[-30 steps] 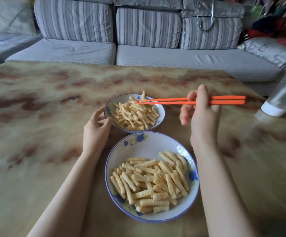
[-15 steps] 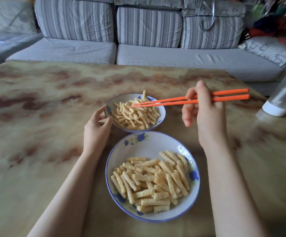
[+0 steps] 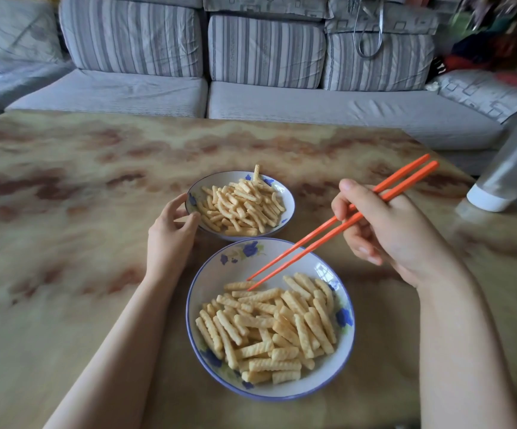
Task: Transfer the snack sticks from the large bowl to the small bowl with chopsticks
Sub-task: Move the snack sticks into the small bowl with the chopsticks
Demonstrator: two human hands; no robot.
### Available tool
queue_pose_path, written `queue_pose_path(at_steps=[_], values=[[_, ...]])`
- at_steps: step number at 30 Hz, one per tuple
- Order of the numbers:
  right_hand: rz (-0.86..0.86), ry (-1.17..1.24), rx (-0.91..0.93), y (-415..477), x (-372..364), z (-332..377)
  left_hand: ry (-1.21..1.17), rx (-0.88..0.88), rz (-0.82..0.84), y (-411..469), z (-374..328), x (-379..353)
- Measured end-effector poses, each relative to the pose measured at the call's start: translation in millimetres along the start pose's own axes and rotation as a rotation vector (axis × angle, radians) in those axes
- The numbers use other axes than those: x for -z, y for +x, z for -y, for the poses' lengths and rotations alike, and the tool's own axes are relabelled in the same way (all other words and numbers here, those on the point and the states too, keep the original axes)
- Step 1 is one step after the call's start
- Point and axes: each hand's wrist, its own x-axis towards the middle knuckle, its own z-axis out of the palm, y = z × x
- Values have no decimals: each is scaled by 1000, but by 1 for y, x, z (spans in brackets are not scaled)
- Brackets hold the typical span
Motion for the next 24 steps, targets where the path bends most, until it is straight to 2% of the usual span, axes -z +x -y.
queue_pose_path(at_steps=[9,18,24], values=[[-110,82,16,5,-4,-1,4,3,8,0,-1,0],[-491,411,128,23,-25,-5,-16,4,-5,1,1,-1],[-439,289,117,34,-54,-19,-19,-1,-6,0,-1,0]])
